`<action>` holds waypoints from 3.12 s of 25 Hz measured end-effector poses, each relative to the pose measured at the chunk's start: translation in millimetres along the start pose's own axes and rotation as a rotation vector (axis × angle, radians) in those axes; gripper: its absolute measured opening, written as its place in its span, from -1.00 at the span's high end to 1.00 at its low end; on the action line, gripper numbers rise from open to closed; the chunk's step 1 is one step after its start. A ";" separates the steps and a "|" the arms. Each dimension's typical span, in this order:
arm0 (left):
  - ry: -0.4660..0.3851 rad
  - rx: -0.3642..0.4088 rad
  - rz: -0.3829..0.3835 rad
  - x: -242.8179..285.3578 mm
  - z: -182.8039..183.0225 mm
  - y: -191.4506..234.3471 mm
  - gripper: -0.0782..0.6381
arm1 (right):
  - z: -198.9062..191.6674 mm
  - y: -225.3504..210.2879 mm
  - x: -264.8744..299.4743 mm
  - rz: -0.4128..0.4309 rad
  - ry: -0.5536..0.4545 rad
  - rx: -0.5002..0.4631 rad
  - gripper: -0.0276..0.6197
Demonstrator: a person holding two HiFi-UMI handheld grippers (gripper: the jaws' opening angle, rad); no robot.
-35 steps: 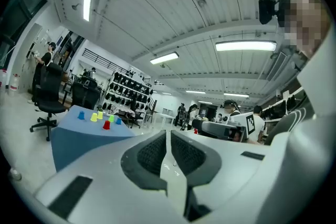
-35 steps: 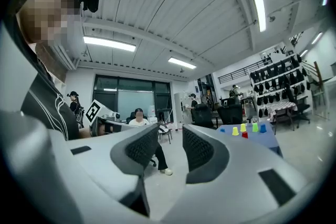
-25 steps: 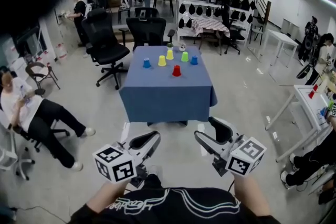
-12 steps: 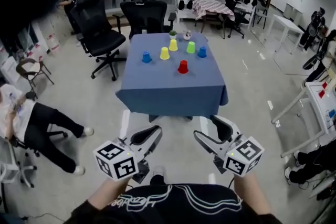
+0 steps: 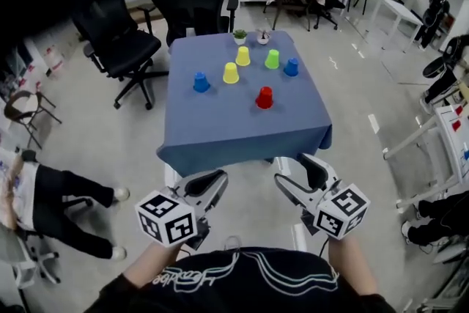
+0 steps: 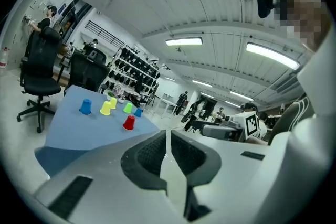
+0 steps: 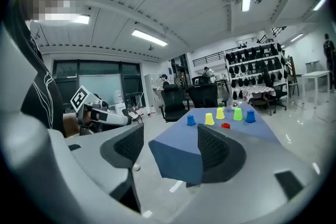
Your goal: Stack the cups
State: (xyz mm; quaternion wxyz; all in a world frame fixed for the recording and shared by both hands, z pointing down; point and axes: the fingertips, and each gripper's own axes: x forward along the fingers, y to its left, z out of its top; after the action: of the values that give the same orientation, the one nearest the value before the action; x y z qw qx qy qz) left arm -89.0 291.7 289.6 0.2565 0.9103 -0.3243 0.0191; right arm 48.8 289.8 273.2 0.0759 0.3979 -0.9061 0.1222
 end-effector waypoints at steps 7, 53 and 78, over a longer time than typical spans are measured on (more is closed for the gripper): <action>0.025 0.039 0.006 38.2 10.7 69.4 0.65 | -1.4 -35.3 54.9 -0.037 -0.013 -0.007 -0.07; 0.161 -0.169 0.209 264.2 -1.5 289.2 0.65 | -111.9 -328.9 310.3 -0.002 0.373 -0.106 -0.06; 0.149 -0.204 0.264 240.7 -2.7 312.3 0.65 | -94.3 -302.2 328.3 0.056 0.344 -0.141 0.14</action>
State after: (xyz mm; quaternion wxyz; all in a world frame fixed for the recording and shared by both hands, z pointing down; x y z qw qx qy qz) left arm -86.2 -52.3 482.4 0.3661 0.8252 -0.4213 0.0871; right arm 55.5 -111.7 489.4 0.2541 0.3393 -0.8968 0.1265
